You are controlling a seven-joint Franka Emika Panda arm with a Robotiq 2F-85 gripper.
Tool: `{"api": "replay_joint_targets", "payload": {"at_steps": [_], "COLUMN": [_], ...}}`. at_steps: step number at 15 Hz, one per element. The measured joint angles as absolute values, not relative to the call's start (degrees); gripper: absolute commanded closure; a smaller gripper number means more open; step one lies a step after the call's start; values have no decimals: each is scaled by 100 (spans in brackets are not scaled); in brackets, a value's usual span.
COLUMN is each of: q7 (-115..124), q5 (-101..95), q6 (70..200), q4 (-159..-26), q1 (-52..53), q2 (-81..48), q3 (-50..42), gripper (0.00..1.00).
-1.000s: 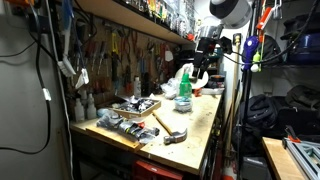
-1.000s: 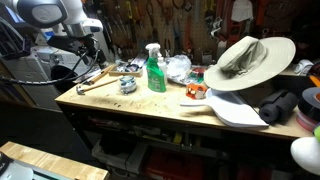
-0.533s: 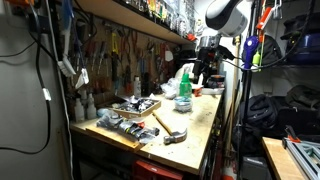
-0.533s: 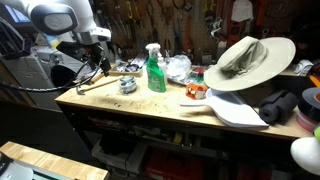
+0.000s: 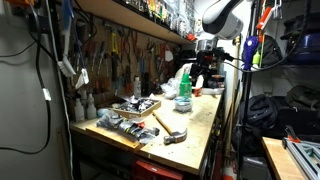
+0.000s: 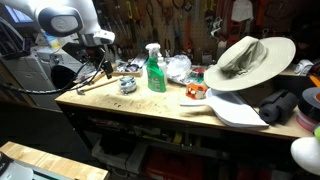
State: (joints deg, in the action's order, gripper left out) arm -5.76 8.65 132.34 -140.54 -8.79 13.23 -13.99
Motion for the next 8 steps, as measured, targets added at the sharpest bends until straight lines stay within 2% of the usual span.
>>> {"api": "replay_joint_targets", "payload": {"at_steps": [8], "q7": [1296], "q5": [459], "q6": [13690], "q4": [-13565], "q1": [-1081], "q2": [387], "q3": [-1304], "gripper": [0]}}
